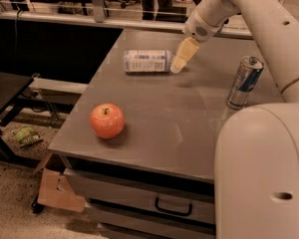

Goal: Pick blue plastic bottle

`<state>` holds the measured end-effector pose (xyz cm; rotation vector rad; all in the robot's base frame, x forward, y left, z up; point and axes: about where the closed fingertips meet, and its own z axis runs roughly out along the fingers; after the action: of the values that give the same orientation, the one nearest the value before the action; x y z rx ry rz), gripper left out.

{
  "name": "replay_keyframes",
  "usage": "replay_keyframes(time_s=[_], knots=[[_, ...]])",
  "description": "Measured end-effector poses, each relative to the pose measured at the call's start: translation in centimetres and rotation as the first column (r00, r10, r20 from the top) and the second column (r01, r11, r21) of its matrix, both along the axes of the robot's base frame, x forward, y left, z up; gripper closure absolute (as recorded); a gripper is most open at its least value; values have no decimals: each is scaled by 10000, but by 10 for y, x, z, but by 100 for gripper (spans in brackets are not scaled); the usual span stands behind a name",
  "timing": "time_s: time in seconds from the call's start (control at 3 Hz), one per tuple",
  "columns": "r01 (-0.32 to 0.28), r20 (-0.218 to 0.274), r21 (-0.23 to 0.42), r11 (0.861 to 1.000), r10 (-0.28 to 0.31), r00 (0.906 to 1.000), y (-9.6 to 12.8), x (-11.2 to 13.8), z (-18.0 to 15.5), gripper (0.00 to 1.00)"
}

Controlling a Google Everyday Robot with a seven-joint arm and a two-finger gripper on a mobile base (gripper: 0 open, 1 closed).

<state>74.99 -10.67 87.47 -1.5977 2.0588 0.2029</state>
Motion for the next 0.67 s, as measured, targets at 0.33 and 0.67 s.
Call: replay_keyframes(time_s=[0.33,0.67], knots=[[-162,-315,36,9999,163,9994,20,12,-7,15],[-436,-1289,-180,9989,409,9908,47,5,-14,43]])
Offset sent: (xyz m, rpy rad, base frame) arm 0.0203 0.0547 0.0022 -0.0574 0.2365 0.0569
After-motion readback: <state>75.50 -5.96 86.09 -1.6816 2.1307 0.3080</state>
